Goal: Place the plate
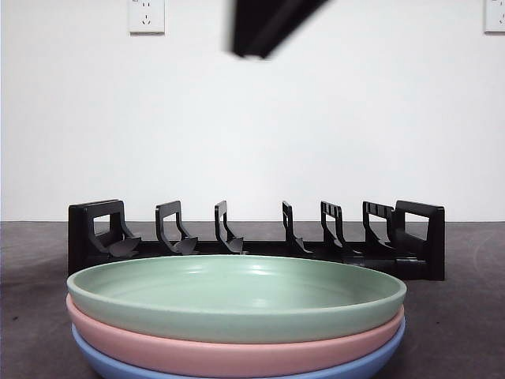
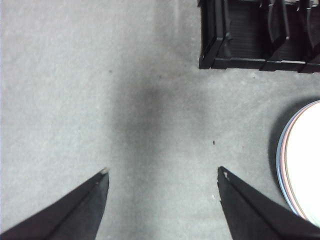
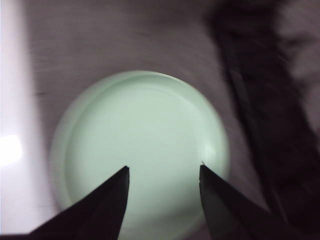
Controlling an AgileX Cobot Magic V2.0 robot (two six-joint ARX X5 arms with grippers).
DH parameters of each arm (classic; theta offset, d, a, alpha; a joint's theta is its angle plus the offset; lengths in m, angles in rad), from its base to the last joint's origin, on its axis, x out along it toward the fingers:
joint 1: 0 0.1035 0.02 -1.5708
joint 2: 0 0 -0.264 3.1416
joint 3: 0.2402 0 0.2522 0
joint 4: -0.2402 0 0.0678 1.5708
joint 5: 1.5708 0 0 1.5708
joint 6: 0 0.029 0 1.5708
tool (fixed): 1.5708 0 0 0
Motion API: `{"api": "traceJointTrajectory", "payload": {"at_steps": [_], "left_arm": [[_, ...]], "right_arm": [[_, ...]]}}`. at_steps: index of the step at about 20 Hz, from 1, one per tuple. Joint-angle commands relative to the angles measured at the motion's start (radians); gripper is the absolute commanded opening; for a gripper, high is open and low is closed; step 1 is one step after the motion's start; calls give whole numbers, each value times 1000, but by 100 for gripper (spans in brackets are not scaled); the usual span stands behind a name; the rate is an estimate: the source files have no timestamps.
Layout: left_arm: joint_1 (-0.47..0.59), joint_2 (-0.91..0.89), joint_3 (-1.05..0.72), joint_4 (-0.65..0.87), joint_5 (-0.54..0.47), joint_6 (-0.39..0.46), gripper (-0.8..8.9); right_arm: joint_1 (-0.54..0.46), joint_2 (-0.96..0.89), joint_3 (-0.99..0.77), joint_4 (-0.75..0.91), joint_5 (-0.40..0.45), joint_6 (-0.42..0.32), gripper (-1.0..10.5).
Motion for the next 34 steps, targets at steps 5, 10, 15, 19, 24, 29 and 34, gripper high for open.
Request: {"api": "traceJointTrajectory", "payload": {"at_steps": [5,10,15,19,24,29,34], "left_arm": [[-2,6,21,98,-5,21,344],[-2,6,21,197,-5,21,344],[-2,5,21,226,-5,20,344],[-2,3,21,227,-5,24,34],[-2,-3,21,229,-5,24,7],[-2,-2,21,227,-5,24,7],[14,-134,-153,476,-5,42,7]], "right_arm": [[-466,-80,-18,70,-87,38,224],[-844,-77,-29,255,-312,39,224],[-1021,-78,-28,348,-316,43,224],[-1025,-78,-28,330,-327,42,21],[-1025,-79,-28,312,-364,42,20],[-1026,-79,-28,332,-364,42,20],[-1026,-79,-28,333,-364,42,20]]}}
